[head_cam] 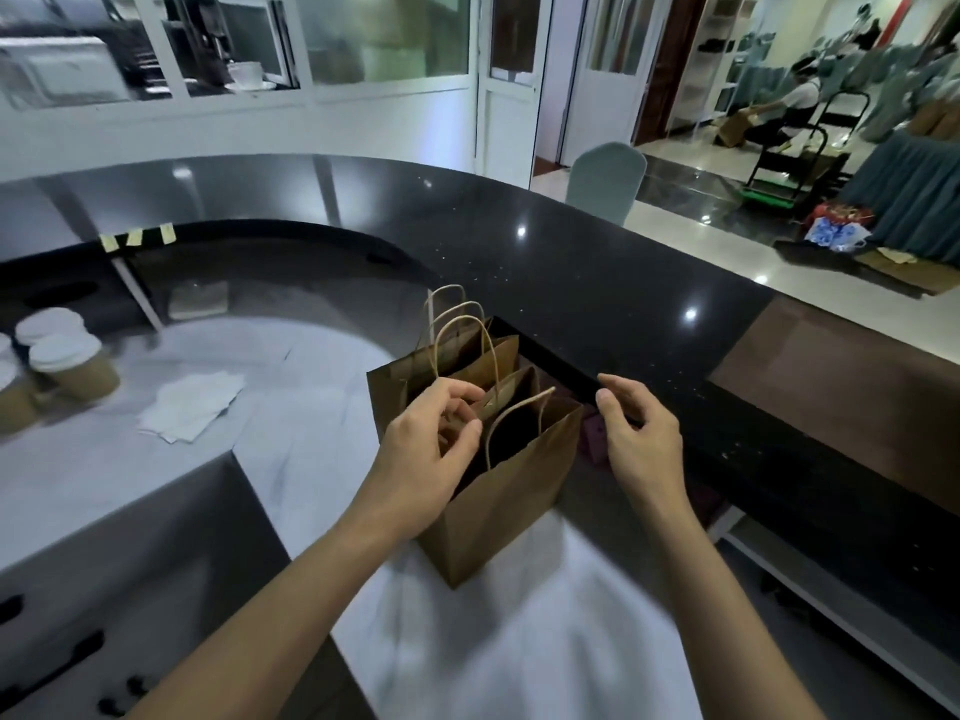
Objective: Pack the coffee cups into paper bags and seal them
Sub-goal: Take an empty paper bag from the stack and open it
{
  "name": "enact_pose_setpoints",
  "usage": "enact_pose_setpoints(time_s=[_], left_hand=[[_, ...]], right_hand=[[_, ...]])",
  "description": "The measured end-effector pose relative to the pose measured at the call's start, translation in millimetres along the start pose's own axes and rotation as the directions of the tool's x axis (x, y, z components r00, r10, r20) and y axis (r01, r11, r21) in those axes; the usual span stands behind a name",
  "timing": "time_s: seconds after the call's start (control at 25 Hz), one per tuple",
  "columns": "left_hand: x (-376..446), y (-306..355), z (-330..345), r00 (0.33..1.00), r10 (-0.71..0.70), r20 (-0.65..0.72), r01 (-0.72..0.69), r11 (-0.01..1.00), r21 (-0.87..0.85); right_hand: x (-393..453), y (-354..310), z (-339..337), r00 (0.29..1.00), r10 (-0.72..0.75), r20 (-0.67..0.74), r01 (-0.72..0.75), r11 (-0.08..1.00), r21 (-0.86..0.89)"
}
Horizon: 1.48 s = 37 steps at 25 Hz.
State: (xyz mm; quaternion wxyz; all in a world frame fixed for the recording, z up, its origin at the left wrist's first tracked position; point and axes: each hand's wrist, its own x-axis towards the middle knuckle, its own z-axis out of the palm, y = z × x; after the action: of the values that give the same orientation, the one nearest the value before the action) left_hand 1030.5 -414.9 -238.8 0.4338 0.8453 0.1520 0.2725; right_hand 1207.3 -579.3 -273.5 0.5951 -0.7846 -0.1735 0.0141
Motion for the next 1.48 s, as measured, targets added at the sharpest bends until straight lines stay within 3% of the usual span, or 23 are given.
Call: enact_pose_setpoints(time_s=[0.24, 0.44, 0.72, 0.92, 1.16, 1.28, 1.48], left_hand=[[-16.5, -19.2, -0.6, 0.996, -0.072, 0.058, 0.051, 0.953, 0.298], [-28.4, -27.7, -0.9, 0.993, -0.106, 0.048, 0.083, 0.936, 0.341], [-37.1, -37.7, -8.0, 0.999, -0.051, 0.0, 0.046, 0.9, 0.434], [-39.4, -45.1, -17.0, 0.985, -0.07, -0.16, 0.138, 0.873, 0.467], [-45.8, -52.3, -19.3, 0.998, -0.049, -0.05, 0.069, 0.826, 0.56], [-48.9, -52.5, -21.2, 0.998, -0.062, -0.01, 0.055, 0.779, 0.624], [-56.4, -52.2, -26.2, 0.979, -0.203, -0.01, 0.165, 0.767, 0.62]], right_hand=[[0.1, 0.1, 14.5, 0.99, 0.008, 0.143, -0.001, 0.999, -0.054], [-6.7, 0.4, 9.1, 0.981, 0.023, 0.193, 0.013, 0.984, -0.18], [-21.2, -2.2, -2.4, 0.975, 0.011, 0.222, 0.047, 0.967, -0.251], [-27.7, -9.4, 0.1, 0.944, 0.02, 0.33, 0.098, 0.936, -0.337], [-34.4, -18.3, 7.4, 0.888, 0.075, 0.455, 0.168, 0.866, -0.471], [-42.9, -13.8, 7.5, 0.905, 0.107, 0.411, 0.133, 0.847, -0.514], [-56.2, -11.7, 0.3, 0.941, 0.156, 0.3, 0.023, 0.855, -0.518]])
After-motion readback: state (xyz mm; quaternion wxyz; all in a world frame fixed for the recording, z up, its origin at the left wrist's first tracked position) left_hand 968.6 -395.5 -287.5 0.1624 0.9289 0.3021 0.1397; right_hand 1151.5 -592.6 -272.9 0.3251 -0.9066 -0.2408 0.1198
